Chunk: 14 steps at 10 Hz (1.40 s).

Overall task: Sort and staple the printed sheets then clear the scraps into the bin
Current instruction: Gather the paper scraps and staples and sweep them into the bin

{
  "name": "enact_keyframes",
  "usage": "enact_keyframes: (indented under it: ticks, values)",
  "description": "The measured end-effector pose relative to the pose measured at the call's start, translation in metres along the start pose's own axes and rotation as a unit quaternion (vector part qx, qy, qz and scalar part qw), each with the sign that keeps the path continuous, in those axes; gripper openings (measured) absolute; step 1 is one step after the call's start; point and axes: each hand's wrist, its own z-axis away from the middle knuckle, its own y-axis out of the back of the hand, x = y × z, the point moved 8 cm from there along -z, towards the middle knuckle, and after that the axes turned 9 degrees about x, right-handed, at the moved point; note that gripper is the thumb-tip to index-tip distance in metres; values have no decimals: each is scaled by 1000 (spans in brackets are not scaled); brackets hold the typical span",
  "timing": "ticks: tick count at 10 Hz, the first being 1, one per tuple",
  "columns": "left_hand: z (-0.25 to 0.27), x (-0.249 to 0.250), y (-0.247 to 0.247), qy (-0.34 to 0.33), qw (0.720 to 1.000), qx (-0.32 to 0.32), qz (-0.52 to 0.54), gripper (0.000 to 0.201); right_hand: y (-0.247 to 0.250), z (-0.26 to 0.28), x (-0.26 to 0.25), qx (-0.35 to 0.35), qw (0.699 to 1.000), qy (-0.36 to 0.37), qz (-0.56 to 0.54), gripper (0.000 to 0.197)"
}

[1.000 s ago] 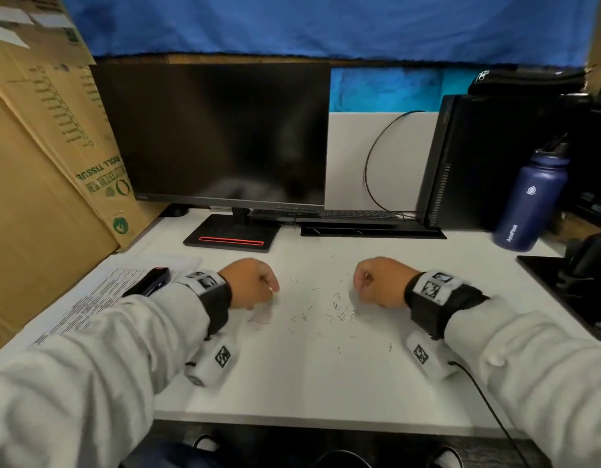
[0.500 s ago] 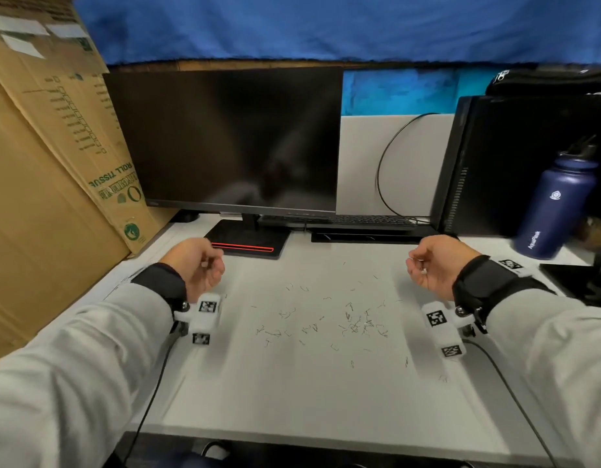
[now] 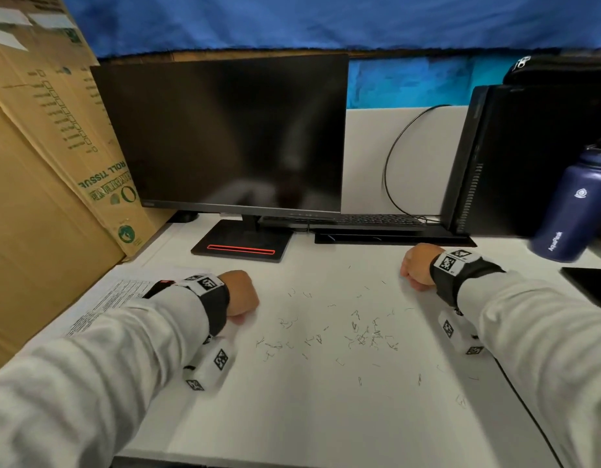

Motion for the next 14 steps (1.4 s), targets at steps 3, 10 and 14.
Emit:
enact_keyframes:
  ticks: [3,10,14]
  values:
    - [38,52,-20,-104,984,-130,71,20,-26,35,-68,-12,986,159,52,25]
    - [62,30,-19,-60,996,-65,31,20,-34,60,-31,-31,996,82,27,24]
    - [74,66,-29,-195,970,-22,-146,50,-46,88,-66,-49,982,156,92,34]
